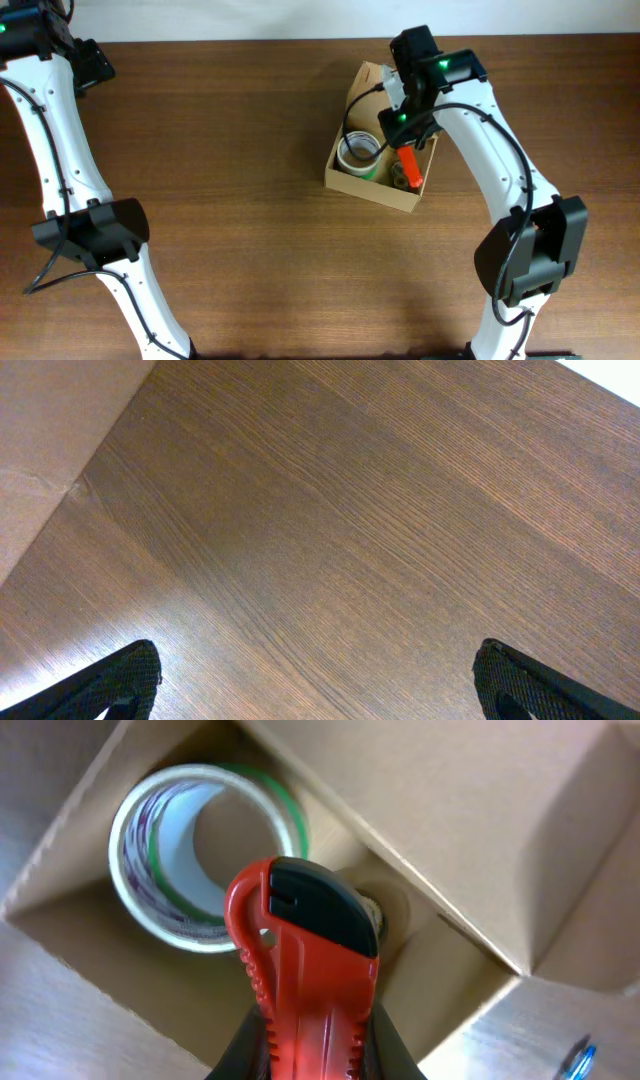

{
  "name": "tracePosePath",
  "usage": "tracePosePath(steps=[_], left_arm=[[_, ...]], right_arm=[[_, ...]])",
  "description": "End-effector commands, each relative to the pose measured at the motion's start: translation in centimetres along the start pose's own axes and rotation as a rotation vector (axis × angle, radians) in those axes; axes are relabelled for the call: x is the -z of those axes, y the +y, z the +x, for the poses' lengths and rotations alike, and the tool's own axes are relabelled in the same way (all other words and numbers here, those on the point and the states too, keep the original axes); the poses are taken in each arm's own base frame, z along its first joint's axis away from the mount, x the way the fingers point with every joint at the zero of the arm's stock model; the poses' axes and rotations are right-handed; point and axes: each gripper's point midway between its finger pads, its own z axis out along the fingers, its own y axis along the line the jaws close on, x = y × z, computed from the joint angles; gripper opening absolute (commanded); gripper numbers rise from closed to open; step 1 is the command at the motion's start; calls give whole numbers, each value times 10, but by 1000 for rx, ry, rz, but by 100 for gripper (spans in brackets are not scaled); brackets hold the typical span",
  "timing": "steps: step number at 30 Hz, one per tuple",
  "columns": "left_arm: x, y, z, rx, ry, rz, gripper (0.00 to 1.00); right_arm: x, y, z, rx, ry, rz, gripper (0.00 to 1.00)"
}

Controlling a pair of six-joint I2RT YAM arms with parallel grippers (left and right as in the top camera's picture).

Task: Pack container
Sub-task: 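Lift the box cutter and carry it over the box, then lower the box cutter into the box beside the white tape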

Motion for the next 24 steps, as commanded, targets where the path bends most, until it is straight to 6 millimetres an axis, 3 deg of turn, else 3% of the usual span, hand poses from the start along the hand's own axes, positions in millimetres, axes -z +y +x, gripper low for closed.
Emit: tracePosePath(steps=[1, 6, 14, 24], left_arm=[[-4, 1, 1, -6, 9, 0, 100], [-4, 1, 1, -6, 9, 0, 100], [-4, 1, 1, -6, 9, -1, 100], [-4, 1, 1, -6, 9, -1, 100]], right_arm=[[-3, 13, -1, 220, -14, -78, 4], [-2, 25, -1, 413, -37, -142, 4], [-5, 40, 6, 565, -53, -233, 4], [-22, 46, 24, 601, -9, -282, 4]])
